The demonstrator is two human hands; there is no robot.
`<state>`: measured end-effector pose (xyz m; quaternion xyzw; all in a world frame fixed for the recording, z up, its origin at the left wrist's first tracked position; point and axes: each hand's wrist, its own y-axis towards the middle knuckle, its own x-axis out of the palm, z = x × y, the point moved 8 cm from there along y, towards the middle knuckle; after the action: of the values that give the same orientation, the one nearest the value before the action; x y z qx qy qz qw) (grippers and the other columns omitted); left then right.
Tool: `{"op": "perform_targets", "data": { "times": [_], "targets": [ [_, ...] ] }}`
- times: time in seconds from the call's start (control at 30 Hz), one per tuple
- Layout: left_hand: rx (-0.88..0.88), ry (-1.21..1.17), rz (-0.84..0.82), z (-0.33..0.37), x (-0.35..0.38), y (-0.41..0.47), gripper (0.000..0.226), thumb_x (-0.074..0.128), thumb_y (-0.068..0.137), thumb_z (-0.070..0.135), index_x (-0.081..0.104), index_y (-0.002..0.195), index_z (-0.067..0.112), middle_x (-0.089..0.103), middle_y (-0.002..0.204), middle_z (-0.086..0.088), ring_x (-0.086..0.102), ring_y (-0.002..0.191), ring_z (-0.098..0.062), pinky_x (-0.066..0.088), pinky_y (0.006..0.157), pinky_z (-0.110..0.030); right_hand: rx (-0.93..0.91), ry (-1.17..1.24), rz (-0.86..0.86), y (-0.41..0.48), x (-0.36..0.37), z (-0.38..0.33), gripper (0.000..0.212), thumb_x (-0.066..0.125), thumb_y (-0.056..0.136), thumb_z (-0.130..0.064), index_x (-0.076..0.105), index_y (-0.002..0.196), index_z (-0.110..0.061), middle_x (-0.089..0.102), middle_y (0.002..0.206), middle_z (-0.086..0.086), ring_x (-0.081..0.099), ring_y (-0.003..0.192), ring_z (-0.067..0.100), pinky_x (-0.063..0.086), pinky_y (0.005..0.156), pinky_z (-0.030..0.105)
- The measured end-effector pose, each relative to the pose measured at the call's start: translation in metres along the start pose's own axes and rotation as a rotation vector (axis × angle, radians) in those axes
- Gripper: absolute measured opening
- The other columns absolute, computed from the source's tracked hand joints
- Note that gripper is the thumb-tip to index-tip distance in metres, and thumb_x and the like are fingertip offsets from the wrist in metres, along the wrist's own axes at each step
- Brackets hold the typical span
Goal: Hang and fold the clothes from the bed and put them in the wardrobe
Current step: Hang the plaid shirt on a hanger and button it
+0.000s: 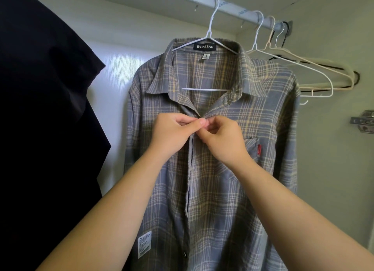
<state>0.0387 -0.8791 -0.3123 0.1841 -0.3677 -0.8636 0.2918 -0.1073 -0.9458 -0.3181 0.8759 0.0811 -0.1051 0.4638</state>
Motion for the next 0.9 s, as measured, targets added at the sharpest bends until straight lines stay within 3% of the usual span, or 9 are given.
{"op": "perform_targets", "data": {
  "times": [0.1, 0.2, 0.33, 0.43, 0.6, 0.77, 0.9],
  "targets": [
    [-0.035, 0.074, 0.055, -0.005, 0.000, 0.002, 0.011, 0.083, 0.077, 0.039, 0.078, 0.067, 0.039, 0.076, 0.071, 0.011, 0.073, 0.072, -0.004, 0.061, 0.073, -0.030, -0.010, -0.001, 0.018, -0.001, 0.003, 0.001, 0.018, 0.078, 0.087, -0.033, 0.068, 0.081, -0.020, 0.069, 0.073, -0.012, 0.065, 0.068, 0.001, 0.046, 0.061, 0.011],
    [-0.016, 0.153, 0.081, -0.002, 0.002, 0.004, 0.025, 0.078, 0.086, 0.029, 0.074, 0.062, 0.035, 0.073, 0.066, 0.016, 0.070, 0.066, 0.002, 0.056, 0.067, -0.020, 0.029, 0.042, 0.031, -0.001, 0.007, 0.007, 0.018, 0.081, 0.085, -0.031, 0.068, 0.079, -0.020, 0.070, 0.074, -0.009, 0.065, 0.067, 0.002, 0.047, 0.062, 0.012],
    [-0.117, 0.142, 0.106, -0.009, 0.003, 0.005, 0.027, 0.075, 0.090, 0.026, 0.074, 0.063, 0.029, 0.071, 0.062, 0.015, 0.066, 0.060, 0.005, 0.052, 0.061, -0.018, 0.089, 0.115, 0.022, -0.003, 0.012, 0.014, 0.018, 0.082, 0.085, -0.031, 0.068, 0.080, -0.020, 0.072, 0.075, -0.003, 0.068, 0.070, 0.012, 0.055, 0.068, 0.025],
    [-0.219, 0.045, 0.081, -0.019, 0.005, 0.005, 0.033, 0.072, 0.093, 0.023, 0.073, 0.061, 0.027, 0.066, 0.055, 0.015, 0.059, 0.055, 0.007, 0.048, 0.068, -0.022, 0.133, 0.160, 0.001, -0.004, 0.014, 0.017, 0.017, 0.081, 0.085, -0.031, 0.070, 0.081, -0.019, 0.073, 0.075, 0.000, 0.071, 0.073, 0.018, 0.060, 0.074, 0.037],
    [-0.268, -0.016, 0.071, -0.023, 0.004, 0.003, 0.025, 0.074, 0.093, 0.024, 0.069, 0.068, 0.026, 0.070, 0.072, 0.006, 0.063, 0.072, -0.005, 0.054, 0.076, -0.029, 0.210, 0.287, -0.024, -0.007, 0.016, 0.018, 0.013, 0.073, 0.091, -0.022, 0.074, 0.084, -0.011, 0.074, 0.073, 0.004, 0.073, 0.075, 0.026, 0.061, 0.077, 0.051],
    [-0.264, -0.064, 0.040, -0.024, 0.004, 0.002, 0.019, 0.073, 0.093, 0.023, 0.070, 0.075, 0.026, 0.069, 0.073, 0.005, 0.061, 0.067, -0.002, 0.049, 0.061, -0.017, 0.259, 0.316, -0.011, -0.008, 0.018, 0.018, 0.016, 0.069, 0.094, -0.019, 0.073, 0.085, -0.006, 0.073, 0.070, 0.003, 0.069, 0.066, 0.016, 0.062, 0.077, 0.048],
    [-0.313, -0.133, 0.020, -0.031, 0.007, 0.000, 0.012, 0.072, 0.095, 0.023, 0.073, 0.082, 0.021, 0.069, 0.073, 0.004, 0.059, 0.064, -0.004, 0.046, 0.053, -0.016, 0.280, 0.329, 0.012, -0.008, 0.021, 0.018, 0.019, 0.067, 0.094, -0.018, 0.073, 0.084, -0.004, 0.071, 0.067, 0.002, 0.066, 0.063, 0.012, 0.062, 0.075, 0.044]
  ]
}}
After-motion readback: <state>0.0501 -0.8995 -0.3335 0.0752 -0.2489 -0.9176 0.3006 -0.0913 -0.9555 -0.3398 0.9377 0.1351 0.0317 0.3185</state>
